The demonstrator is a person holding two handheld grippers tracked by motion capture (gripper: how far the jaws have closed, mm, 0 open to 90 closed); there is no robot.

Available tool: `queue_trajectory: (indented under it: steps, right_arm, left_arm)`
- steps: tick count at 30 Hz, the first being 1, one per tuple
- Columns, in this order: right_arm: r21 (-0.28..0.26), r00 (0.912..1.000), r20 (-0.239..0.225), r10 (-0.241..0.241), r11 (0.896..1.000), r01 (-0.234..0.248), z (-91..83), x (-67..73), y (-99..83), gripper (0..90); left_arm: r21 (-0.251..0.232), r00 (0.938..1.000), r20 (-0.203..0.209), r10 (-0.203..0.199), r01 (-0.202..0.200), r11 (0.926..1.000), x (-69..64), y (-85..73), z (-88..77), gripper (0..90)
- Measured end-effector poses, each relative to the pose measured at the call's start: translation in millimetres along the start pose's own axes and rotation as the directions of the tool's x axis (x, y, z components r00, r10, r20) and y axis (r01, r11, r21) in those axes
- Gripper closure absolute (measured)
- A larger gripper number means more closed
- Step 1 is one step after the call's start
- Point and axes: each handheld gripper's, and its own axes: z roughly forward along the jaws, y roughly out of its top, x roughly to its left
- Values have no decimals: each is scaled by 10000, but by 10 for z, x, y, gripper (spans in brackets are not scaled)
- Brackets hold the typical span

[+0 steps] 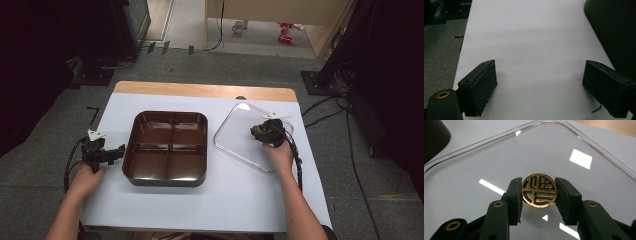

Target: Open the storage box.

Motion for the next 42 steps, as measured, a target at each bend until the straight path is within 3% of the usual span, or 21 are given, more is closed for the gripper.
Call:
queue_trajectory:
  steps: [10,16,17,22,26,34,42]
  right_arm:
    - [4,10000,22,-18,10000,18,44,-7,-35,584]
    - [-23,9993,-196,320,9995,-320,42,-34,-44,573]
    - [-159,9979,-330,563,9983,-569,20,-46,-35,545]
    - [-433,9966,-368,735,9962,-751,-48,-49,-3,495]
    - [-315,9981,-229,578,9978,-585,-134,7,20,447]
    - [-424,9981,-606,129,9990,-155,-320,180,24,430]
    - [-679,9913,-1307,-143,9977,54,-479,462,-83,408]
  left_arm:
    - [3,10000,1,-1,1,10000,0,0,0,120]
    - [3,10000,-1,1,-1,10000,0,0,0,120]
    - [2,10000,0,4,-4,10000,0,0,0,120]
    - [0,10000,-4,3,-3,10000,-1,0,0,120]
    - [0,10000,-5,4,-4,10000,-1,0,0,120]
    - [8,10000,-2,5,-5,10000,0,0,-1,120]
    - [4,10000,-3,4,-4,10000,-1,0,-1,120]
